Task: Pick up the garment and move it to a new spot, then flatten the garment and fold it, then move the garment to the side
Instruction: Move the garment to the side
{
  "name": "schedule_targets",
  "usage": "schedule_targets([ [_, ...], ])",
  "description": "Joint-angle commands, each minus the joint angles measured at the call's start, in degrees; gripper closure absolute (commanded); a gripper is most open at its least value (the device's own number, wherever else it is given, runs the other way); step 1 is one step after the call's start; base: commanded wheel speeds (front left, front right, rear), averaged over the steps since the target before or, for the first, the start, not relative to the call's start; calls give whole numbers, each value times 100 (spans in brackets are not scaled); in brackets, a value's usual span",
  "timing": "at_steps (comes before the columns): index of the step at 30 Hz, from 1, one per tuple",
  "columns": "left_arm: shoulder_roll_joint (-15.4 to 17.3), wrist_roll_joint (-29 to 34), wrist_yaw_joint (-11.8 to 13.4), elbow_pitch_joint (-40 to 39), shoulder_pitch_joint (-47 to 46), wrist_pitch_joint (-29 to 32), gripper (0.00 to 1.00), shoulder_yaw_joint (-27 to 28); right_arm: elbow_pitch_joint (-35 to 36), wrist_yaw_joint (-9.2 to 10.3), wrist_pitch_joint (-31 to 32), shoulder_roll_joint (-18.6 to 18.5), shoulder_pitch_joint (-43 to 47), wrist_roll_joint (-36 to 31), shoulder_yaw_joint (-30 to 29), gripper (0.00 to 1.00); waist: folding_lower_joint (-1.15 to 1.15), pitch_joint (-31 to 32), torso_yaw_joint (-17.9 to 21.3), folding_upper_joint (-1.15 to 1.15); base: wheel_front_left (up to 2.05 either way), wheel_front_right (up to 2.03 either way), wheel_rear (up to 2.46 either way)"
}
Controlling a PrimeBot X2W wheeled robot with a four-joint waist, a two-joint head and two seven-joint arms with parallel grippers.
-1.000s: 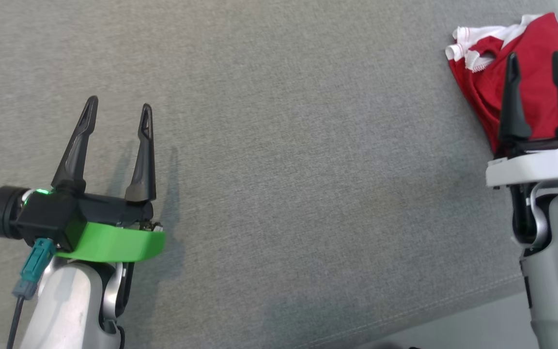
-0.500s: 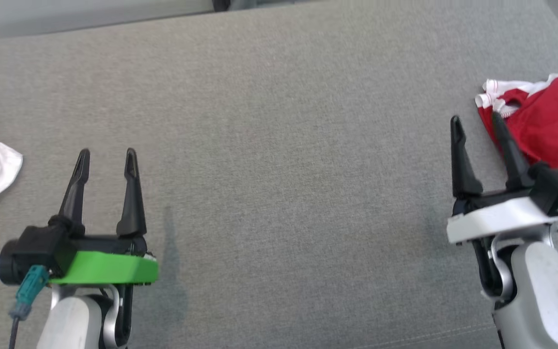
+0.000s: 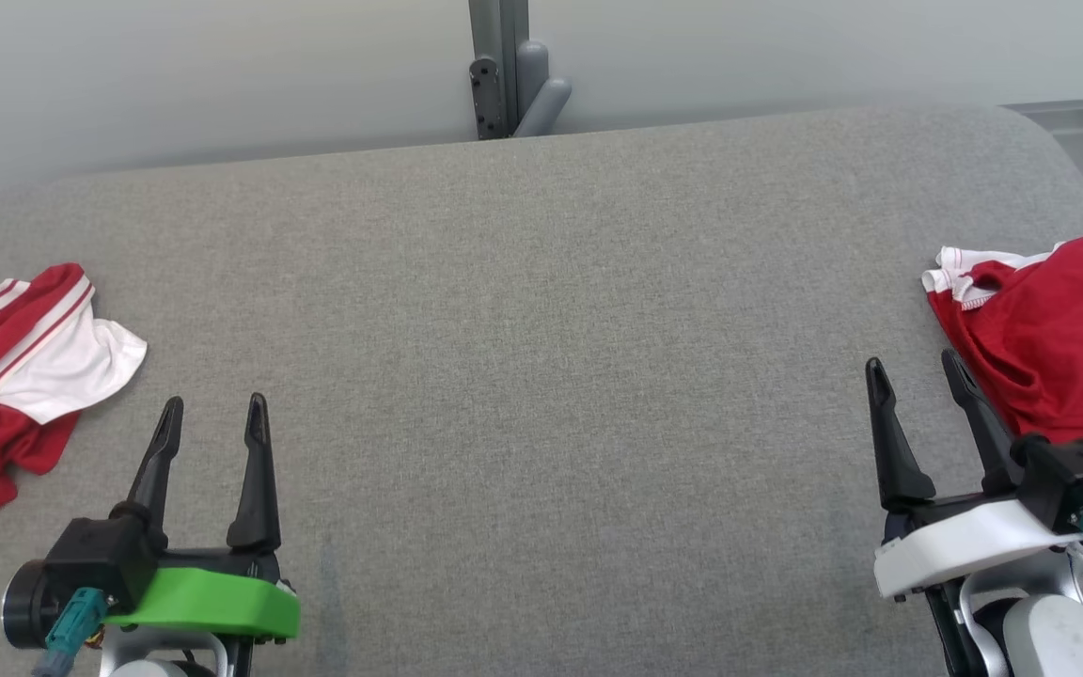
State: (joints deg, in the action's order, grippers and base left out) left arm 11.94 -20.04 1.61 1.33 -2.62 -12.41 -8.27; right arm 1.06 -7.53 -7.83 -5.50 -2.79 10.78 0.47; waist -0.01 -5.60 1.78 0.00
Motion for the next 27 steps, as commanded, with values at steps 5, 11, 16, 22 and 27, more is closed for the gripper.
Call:
schedule_targets([
  [5, 130, 110, 49, 0, 303, 85, 0, -77, 297, 8, 181, -7, 429, -57, -98, 0, 1, 433, -52, 0, 0, 0, 0],
  [11, 162, 68, 75, -87, 497, 172, 0, -124, 579, 8, 330, 42, 721, -95, -183, 0, 1, 588, -59, 0, 0, 0, 0],
  [16, 199, 42, 91, -166, 555, 243, 0, -151, 711, 8, 389, 77, 805, -94, -209, 0, 1, 587, -54, 0, 0, 0, 0],
  [22, 215, 30, 121, -223, 558, 284, 0, -176, 760, 8, 401, 102, 805, -99, -247, 0, 1, 563, -39, 0, 0, 0, 0],
  [27, 231, 23, 146, -243, 543, 293, 0, -188, 759, 8, 396, 120, 803, -73, -276, 0, 1, 538, -30, 0, 0, 0, 0],
])
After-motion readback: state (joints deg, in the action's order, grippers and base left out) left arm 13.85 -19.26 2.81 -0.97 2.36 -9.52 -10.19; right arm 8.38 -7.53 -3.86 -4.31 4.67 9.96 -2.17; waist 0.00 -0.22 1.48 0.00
